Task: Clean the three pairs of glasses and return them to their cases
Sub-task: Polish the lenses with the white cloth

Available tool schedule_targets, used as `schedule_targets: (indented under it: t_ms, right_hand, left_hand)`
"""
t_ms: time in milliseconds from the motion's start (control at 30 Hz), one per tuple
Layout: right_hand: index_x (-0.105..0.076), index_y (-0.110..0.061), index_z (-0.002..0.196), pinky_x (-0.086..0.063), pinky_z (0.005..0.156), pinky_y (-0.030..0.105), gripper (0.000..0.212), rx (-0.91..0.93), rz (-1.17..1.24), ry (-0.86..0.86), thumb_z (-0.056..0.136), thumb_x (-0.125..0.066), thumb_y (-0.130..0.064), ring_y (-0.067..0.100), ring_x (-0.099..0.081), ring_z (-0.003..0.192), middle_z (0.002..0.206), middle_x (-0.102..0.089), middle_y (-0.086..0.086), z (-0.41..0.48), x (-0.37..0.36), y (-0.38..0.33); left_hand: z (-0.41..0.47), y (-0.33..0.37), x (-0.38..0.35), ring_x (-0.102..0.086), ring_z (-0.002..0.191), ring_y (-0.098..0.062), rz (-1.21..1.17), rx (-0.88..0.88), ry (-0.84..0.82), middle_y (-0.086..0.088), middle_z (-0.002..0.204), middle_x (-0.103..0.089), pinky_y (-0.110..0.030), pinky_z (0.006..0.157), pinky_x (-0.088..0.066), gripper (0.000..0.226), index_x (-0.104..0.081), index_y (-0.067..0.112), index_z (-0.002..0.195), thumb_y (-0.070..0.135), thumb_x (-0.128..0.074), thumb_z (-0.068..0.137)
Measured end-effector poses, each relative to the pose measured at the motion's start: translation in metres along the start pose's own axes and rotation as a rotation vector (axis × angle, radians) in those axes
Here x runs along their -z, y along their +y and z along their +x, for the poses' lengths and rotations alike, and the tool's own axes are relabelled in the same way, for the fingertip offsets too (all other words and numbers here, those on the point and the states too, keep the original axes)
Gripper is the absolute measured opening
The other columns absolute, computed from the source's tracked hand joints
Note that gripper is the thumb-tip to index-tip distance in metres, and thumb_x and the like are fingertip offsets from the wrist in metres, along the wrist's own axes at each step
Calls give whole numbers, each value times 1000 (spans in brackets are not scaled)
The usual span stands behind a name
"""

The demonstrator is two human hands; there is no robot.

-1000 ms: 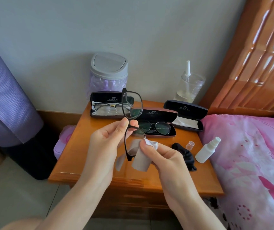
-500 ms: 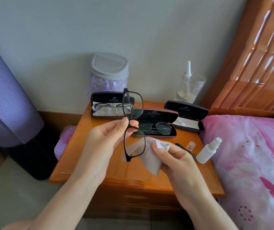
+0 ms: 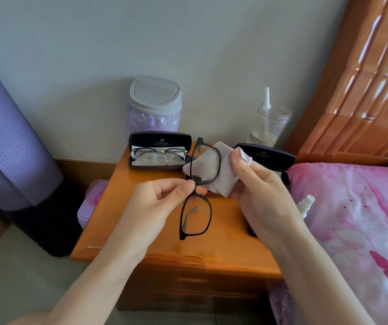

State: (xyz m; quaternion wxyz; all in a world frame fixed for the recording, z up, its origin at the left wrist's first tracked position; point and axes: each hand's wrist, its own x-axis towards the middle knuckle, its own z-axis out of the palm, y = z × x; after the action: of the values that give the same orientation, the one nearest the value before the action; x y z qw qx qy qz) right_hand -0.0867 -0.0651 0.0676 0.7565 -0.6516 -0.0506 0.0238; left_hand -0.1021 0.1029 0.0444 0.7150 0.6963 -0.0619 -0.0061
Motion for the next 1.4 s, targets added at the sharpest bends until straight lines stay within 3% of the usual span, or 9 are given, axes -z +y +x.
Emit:
schedule_targets:
  t_ms: [133,233,333,567,767,900,1067,1267,1400]
  right_hand:
    - [-71,-3,101,-47,100,50,40,4,-113,-17,83,-58,-36,28,-68,101,99,-74,14,1,-5,3]
    - [-71,-4,100,-52,95,43,37,-12,-146,-12,76,-64,-32,22,-71,90,95,-75,9,1,-7,4]
    - [-71,-5,100,-55,88,40,36,-39,-140,-7,71,-70,-26,23,-71,89,95,-75,8,1,-7,5]
    - [-74,-9,98,-51,97,46,45,-88,-131,71,57,-76,-28,27,-68,99,95,-75,9,1,-4,8]
    - [-73,-8,99,-52,89,35,47,-91,-73,76,57,-76,-29,22,-68,93,94,-75,8,0,-3,6]
    - [-71,-7,99,-55,84,34,44,-106,-73,98,61,-77,-28,25,-68,93,93,-74,9,-1,-6,11]
    - [-70,-7,97,-51,62,15,35,-80,-85,120,67,-78,-23,7,-68,74,81,-72,2,-3,-14,14]
    - [-71,-12,102,-52,71,15,44,-31,-162,44,65,-72,-34,5,-68,86,91,-74,0,-6,-15,12]
    - [-72,-19,105,-52,82,18,22,-10,-242,1,83,-67,-18,6,-67,95,97,-75,-4,-12,-12,13]
  left_hand:
    - [1,-1,0,-66,94,4,40,-27,-35,13,89,-75,-4,80,-44,22,-75,24,84,36,-57,81]
    - [0,0,-2,-65,88,9,81,-57,-35,19,84,-74,2,73,-40,21,-74,27,82,38,-58,77]
    - [0,1,-3,-64,85,12,106,-86,-27,22,81,-73,3,71,-39,20,-74,27,80,39,-58,75]
    - [-2,1,-6,-63,86,13,193,-139,26,28,85,-70,1,71,-41,19,-70,33,85,43,-58,73]
    - [0,3,-3,-52,99,26,-4,-31,-14,30,110,-64,5,72,-38,54,-50,39,128,47,-57,75]
    - [-4,6,-8,-63,99,9,5,-77,-84,28,101,-69,-8,82,-50,33,-64,41,107,39,-63,74]
    - [-5,5,-14,-67,82,9,80,-228,17,31,78,-70,-3,66,-47,26,-66,39,90,24,-68,69]
    - [-7,2,-14,-69,79,4,56,-258,128,25,79,-72,-6,63,-49,21,-70,34,90,26,-68,71]
    - [-7,2,-12,-69,79,4,92,-254,146,24,85,-72,-4,62,-48,22,-71,27,95,10,-68,81]
